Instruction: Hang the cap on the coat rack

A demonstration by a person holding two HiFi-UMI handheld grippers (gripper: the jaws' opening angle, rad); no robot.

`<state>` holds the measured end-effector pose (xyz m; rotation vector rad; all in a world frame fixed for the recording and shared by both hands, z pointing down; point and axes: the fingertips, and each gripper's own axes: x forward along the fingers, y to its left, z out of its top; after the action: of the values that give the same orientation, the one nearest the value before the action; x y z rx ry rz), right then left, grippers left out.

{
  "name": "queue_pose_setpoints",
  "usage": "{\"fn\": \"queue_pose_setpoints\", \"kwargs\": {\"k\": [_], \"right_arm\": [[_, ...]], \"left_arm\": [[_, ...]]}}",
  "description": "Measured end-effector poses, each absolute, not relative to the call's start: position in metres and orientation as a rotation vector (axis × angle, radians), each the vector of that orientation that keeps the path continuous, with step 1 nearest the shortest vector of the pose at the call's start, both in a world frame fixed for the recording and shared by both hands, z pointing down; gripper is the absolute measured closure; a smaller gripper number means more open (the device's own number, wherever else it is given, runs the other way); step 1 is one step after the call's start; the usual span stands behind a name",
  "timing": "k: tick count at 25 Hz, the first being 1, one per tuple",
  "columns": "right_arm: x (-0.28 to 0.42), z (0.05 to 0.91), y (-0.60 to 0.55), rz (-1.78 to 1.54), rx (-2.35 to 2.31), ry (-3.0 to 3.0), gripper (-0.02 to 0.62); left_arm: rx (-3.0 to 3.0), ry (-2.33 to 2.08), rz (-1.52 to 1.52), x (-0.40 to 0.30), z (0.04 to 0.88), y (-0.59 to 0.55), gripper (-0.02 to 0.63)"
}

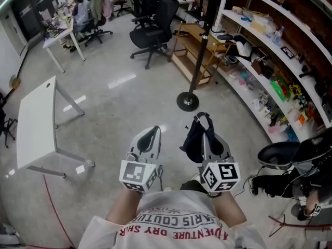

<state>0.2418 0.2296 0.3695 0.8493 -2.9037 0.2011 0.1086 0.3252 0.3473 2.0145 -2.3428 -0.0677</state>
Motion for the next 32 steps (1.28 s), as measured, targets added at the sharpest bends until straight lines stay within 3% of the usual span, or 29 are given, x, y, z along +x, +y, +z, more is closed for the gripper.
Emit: {"fn": "queue_pose_setpoints", "kwargs": {"k": [14, 32], "right_arm": [[0.177, 0.400, 0.187, 0.260, 0.703, -2.893, 0.572], [0.062, 0.395, -0.046, 0.389, 0.743, -2.937, 0.572]], "left_arm": [[1.831, -2.389, -0.054, 0.041, 0.388, 0.296, 0.600], [1.877, -2.383, 0.015, -0.082, 0.375, 0.061, 0.600]]}}
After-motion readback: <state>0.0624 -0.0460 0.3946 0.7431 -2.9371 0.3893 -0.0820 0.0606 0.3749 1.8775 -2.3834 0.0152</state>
